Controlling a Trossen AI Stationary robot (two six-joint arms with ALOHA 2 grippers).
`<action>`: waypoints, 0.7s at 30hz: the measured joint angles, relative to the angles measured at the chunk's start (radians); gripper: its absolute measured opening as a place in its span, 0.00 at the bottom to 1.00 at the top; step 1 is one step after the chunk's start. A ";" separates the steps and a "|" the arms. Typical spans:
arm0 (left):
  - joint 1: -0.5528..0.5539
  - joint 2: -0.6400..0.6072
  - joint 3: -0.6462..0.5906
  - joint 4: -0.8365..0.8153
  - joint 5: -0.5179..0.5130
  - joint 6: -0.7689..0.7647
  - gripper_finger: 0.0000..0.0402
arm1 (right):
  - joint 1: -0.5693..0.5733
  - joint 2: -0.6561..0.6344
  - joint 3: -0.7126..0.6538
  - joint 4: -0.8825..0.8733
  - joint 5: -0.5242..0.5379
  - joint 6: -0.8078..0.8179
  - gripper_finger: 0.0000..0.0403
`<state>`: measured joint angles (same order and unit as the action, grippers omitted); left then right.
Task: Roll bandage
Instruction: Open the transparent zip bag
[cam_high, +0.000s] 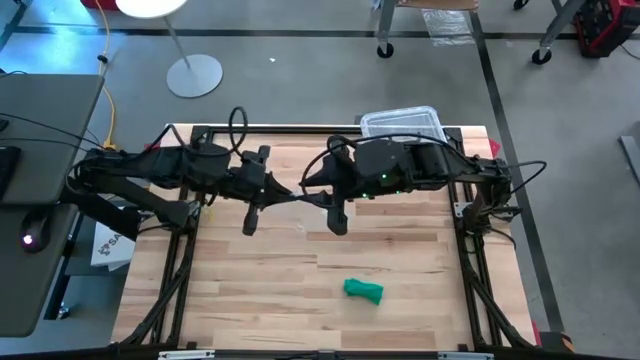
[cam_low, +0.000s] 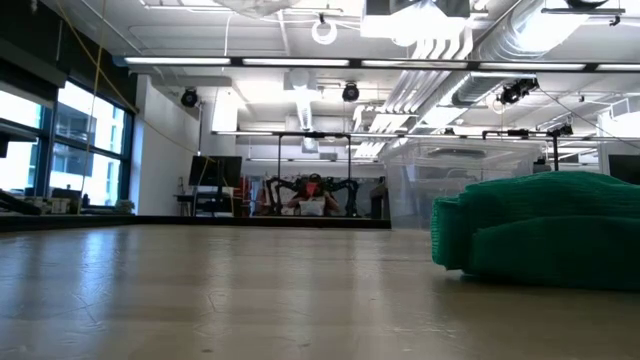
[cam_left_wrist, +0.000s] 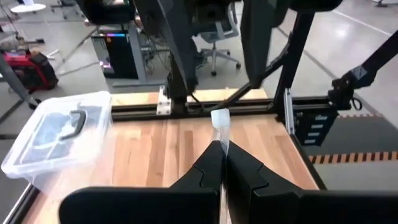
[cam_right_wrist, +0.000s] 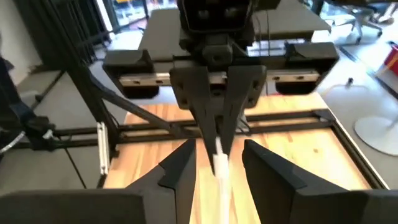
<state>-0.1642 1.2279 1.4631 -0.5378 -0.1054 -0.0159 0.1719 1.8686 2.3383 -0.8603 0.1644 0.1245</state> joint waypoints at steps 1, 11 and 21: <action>0.000 0.003 0.000 -0.003 0.005 -0.001 0.00 | 0.000 0.001 0.000 -0.013 0.013 0.005 0.31; 0.000 0.011 0.000 -0.017 0.027 -0.025 0.00 | 0.002 0.029 0.000 -0.031 -0.001 0.034 0.26; 0.000 0.011 0.000 -0.023 0.028 -0.026 0.00 | 0.002 0.030 0.000 -0.041 -0.013 0.033 0.01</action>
<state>-0.1638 1.2388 1.4631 -0.5610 -0.0775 -0.0414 0.1742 1.8988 2.3379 -0.9013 0.1518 0.1574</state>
